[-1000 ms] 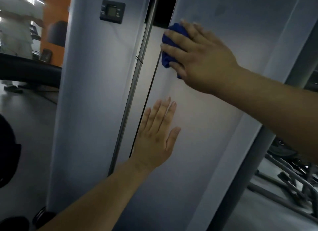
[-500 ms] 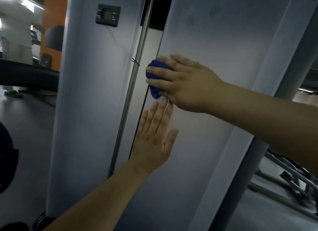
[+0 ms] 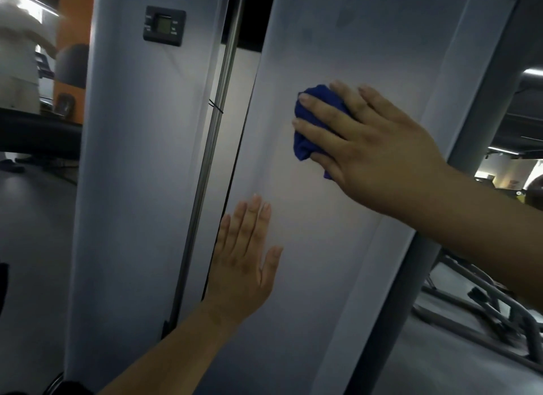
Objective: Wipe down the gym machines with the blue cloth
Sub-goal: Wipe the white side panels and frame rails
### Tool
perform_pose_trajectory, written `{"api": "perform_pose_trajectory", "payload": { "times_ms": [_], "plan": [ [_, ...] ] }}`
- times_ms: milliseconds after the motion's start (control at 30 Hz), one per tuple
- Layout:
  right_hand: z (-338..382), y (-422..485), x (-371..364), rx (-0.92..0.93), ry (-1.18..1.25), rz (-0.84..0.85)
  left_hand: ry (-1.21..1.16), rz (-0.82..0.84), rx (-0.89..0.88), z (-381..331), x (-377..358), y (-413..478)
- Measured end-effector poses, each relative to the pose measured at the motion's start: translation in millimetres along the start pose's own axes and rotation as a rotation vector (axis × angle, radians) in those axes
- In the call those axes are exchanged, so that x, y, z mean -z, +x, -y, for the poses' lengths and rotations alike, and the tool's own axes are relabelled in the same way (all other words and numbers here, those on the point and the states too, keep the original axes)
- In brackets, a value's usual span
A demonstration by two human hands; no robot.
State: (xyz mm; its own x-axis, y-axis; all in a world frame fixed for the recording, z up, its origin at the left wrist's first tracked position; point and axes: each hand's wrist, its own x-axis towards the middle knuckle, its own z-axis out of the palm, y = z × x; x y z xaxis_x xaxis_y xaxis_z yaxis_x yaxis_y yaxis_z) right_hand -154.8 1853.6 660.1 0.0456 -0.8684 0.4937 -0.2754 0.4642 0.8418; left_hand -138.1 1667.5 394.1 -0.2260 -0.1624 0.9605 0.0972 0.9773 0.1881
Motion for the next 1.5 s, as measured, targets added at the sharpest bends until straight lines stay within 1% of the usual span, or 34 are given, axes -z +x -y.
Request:
{"api": "perform_pose_trajectory", "payload": {
  "times_ms": [133,267,300,400,433,467,567,600,667,733,767,833,867,900,967,1000,1033,1067,1167,1200,1233,1300,1333,1367,1400,1467,1500],
  "plan": [
    [4,-27,-3,0.064,0.03,-0.016,0.001,-0.005,-0.002,-1,0,1],
    [-7,-49,-2,-0.032,0.097,-0.097,0.002,-0.006,0.001,0,0,-1],
    [0,-58,-5,-0.012,0.119,-0.11,0.003,-0.01,-0.001,0,0,-1],
    [29,-81,-15,0.163,0.146,-0.082,-0.007,-0.02,-0.005,-1,1,0],
    [31,-85,-16,0.175,0.149,-0.081,-0.012,-0.022,-0.006,-1,2,-1],
    [28,-86,-16,0.145,0.162,-0.095,-0.015,-0.025,-0.007,-1,3,-1],
    [32,-90,-16,-0.021,0.211,-0.139,-0.024,-0.049,-0.03,1,8,4],
    [40,-95,-19,-0.015,0.22,-0.134,-0.021,-0.059,-0.05,4,10,6],
    [59,-109,-27,0.094,0.222,-0.09,0.0,-0.07,-0.102,9,11,10],
    [62,-117,-30,0.165,0.237,-0.092,0.005,-0.082,-0.128,11,9,11],
    [58,-118,-30,0.151,0.246,-0.118,-0.001,-0.086,-0.126,11,7,10],
    [59,-118,-30,0.047,0.27,-0.161,-0.016,-0.084,-0.108,10,4,8],
    [66,-119,-30,-0.003,0.281,-0.169,-0.017,-0.082,-0.104,9,3,7],
    [77,-121,-32,-0.01,0.285,-0.159,-0.013,-0.079,-0.106,10,3,7],
    [101,-132,-37,0.113,0.275,-0.1,-0.005,-0.074,-0.118,12,4,7],
    [106,-138,-38,0.19,0.275,-0.073,-0.003,-0.072,-0.126,13,5,7],
    [104,-141,-38,0.226,0.272,-0.072,0.0,-0.07,-0.131,13,6,7],
    [97,-141,-37,0.206,0.267,-0.088,0.003,-0.069,-0.134,13,8,8],
    [84,-136,-32,-0.054,0.285,-0.148,0.0,-0.062,-0.127,11,14,7],
    [91,-136,-32,-0.088,0.292,-0.149,-0.002,-0.058,-0.123,9,16,8],
    [102,-139,-35,-0.039,0.289,-0.132,0.0,-0.051,-0.12,7,17,8],
    [121,-148,-40,0.171,0.274,-0.06,0.01,-0.029,-0.122,5,20,7],
    [120,-150,-40,0.229,0.274,-0.049,0.014,-0.018,-0.126,5,21,7],
    [112,-148,-40,0.218,0.278,-0.064,0.015,-0.01,-0.128,5,22,7],
    [102,-144,-39,0.156,0.281,-0.083,0.015,-0.002,-0.127,6,24,7],
    [90,-137,-34,-0.036,0.289,-0.11,0.014,0.01,-0.138,9,29,10],
    [96,-136,-34,-0.087,0.295,-0.129,0.017,0.016,-0.154,9,32,12]
  ]
}}
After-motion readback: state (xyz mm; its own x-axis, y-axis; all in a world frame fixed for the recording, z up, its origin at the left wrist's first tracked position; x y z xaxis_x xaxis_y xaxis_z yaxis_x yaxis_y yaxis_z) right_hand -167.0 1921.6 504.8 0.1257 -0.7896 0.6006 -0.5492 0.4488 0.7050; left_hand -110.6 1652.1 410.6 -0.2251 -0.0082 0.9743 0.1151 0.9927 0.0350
